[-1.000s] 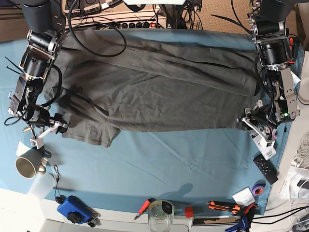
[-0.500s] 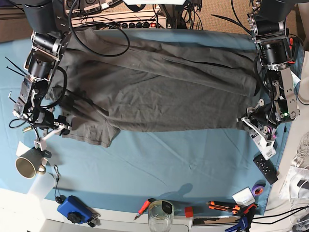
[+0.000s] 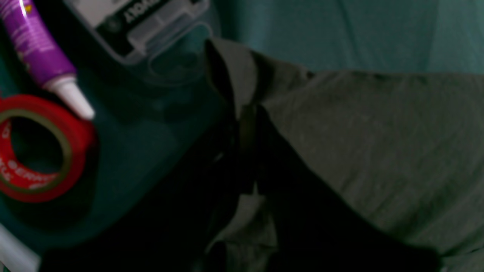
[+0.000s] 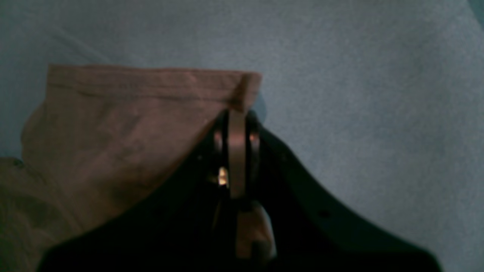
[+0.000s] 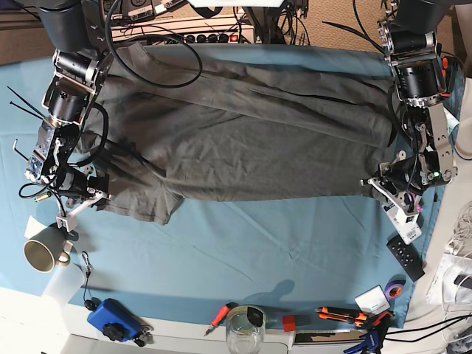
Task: Fold the T-shirt properly
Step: 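Lift both hem corners and fold them over toward the collar fold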
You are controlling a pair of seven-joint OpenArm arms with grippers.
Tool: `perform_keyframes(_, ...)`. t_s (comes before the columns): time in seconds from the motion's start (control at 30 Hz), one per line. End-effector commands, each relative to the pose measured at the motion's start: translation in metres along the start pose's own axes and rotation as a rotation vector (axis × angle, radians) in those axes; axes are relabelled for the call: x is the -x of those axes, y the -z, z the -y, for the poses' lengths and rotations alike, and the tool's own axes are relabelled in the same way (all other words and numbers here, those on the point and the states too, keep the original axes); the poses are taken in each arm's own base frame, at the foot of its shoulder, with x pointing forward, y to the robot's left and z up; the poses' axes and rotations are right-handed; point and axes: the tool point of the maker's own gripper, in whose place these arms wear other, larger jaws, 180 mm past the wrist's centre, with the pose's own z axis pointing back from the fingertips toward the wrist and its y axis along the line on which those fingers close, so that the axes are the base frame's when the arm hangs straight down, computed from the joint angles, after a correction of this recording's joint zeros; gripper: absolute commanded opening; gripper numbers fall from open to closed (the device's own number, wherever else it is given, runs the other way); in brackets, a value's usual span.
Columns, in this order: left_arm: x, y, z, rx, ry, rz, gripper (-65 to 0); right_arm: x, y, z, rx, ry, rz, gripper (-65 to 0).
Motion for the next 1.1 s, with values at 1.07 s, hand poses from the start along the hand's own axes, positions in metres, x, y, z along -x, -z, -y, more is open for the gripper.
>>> perform_keyframes(1.07,-0.056,-0.039,0.007,0.093,0.092,0.033,-65.0,-0.067,-0.099,-0.013,-0.139,-0.192,0.148,-65.0)
